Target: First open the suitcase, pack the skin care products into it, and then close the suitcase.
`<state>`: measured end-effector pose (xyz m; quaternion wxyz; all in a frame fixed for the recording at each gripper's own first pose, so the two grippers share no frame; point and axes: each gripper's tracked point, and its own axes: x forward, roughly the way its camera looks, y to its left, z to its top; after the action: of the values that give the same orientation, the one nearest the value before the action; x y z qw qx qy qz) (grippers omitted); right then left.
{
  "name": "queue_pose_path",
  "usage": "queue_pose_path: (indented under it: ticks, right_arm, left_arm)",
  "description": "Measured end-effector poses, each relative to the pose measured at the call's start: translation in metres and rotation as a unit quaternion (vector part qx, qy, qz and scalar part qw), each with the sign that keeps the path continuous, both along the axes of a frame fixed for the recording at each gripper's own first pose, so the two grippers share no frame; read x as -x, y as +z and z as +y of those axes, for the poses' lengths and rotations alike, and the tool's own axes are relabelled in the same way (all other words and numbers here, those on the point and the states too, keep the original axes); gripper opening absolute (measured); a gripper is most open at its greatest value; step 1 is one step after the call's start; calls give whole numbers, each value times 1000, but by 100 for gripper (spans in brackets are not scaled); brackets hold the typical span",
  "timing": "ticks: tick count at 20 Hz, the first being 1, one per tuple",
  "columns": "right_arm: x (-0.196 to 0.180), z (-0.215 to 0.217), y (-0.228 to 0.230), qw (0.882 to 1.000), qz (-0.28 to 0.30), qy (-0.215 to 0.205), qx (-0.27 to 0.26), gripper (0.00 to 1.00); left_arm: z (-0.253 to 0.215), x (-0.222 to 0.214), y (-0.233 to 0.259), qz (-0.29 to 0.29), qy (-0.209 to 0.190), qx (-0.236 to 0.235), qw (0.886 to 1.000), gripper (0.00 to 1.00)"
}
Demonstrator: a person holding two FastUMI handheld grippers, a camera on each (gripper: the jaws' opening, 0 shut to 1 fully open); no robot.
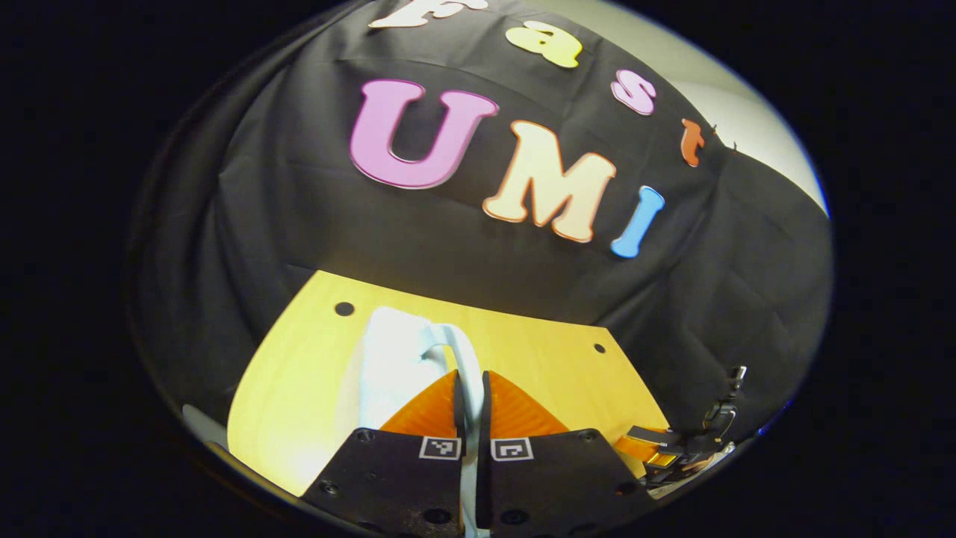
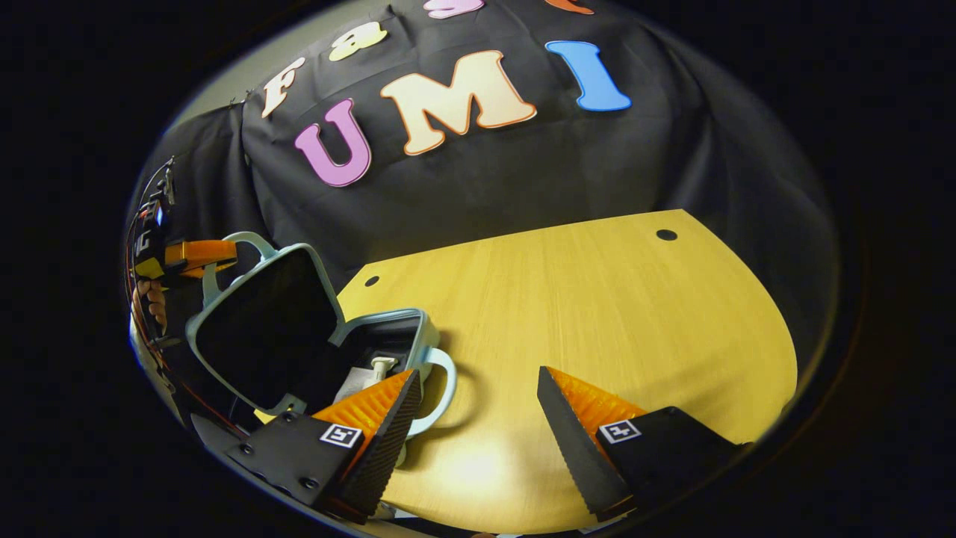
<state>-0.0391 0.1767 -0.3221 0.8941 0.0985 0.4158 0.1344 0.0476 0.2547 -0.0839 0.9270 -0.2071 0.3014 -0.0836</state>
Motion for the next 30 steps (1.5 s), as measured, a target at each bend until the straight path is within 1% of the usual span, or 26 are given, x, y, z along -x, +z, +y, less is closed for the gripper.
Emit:
queue_pose_path:
  ticks: [2, 3, 4, 6, 7, 8, 10, 11, 12, 14, 15, 16, 17, 18, 19, 20, 23, 24, 25, 26, 27, 28, 29, 30]
  right_arm:
    - [2, -14, 2, 1000, -2, -8, 5, 99]
    - [3, -21, 3, 1000, -2, -12, 7, 99]
    - [4, -28, 3, 1000, 0, -15, 9, 99]
    - [6, -38, 5, 1000, 1, -21, 14, 99]
    - [7, -44, 5, 1000, 0, -25, 18, 99]
    - [8, -53, 6, 999, -1, -29, 21, 99]
    - [9, -67, 7, 999, -1, -38, 27, 99]
    - [10, -73, 8, 999, 0, -42, 30, 99]
    - [11, -79, 8, 998, 1, -45, 33, 99]
    - [12, -90, 6, 998, 5, -53, 38, 99]
    - [12, -96, 5, 998, 7, -56, 40, 99]
    - [14, -101, 4, 997, 9, -59, 43, 99]
    - [15, -106, 4, 997, 10, -61, 45, 99]
    - [15, -109, 3, 997, 12, -63, 47, 96]
    - [15, -112, 3, 997, 13, -64, 48, 96]
    - [16, -115, 3, 997, 14, -65, 49, 99]
    - [14, -121, 2, 996, 14, -66, 51, 99]
    - [13, -120, 2, 996, 14, -67, 50, 96]
    - [11, -121, 3, 996, 12, -68, 50, 96]
    - [11, -121, 3, 996, 12, -68, 49, 99]
    - [11, -121, 4, 996, 12, -68, 48, 96]
    - [10, -121, 4, 997, 12, -68, 47, 96]
    - [8, -121, 4, 997, 11, -69, 46, 99]
    - [6, -121, 5, 997, 9, -70, 44, 99]
  left_arm:
    - [-31, -1, -7, 4, -29, 3, 1000, 0]
    - [-44, -3, -13, 7, -38, 6, 999, 2]
    - [-61, -5, -19, 15, -52, 10, 998, 0]
    - [-96, -6, -35, 29, -79, 14, 996, 1]
    - [-109, -4, -46, 39, -94, 12, 995, 3]
    - [-121, -4, -58, 48, -106, 10, 993, 1]
    - [-141, -3, -79, 68, -120, 12, 990, 1]
    - [-148, -2, -88, 78, -124, 17, 989, 3]
    - [-157, -1, -97, 88, -127, 21, 988, 1]
    - [-172, 5, -111, 102, -134, 20, 986, 1]
    - [-177, 6, -119, 109, -138, 18, 984, 4]
    - [-184, 9, -129, 115, -141, 15, 983, 1]
    - [-189, 12, -137, 123, -144, 12, 982, 1]
    - [-196, 15, -146, 129, -148, 4, 981, 1]
    - [-197, 18, -155, 137, -155, -9, 978, 1]
    - [-200, 21, -165, 145, -160, -21, 976, 1]
    - [-207, 31, -190, 164, -177, -61, 969, 1]
    - [-211, 31, -197, 166, -181, -72, 967, 1]
    - [-212, 31, -202, 170, -183, -82, 965, 1]
    - [-212, 32, -206, 172, -184, -90, 964, 1]
    - [-212, 33, -211, 175, -183, -97, 963, 1]
    - [-214, 33, -213, 175, -182, -106, 962, 2]
    - [-215, 33, -214, 172, -181, -118, 961, 2]
    - [-214, 31, -217, 172, -173, -131, 961, 7]
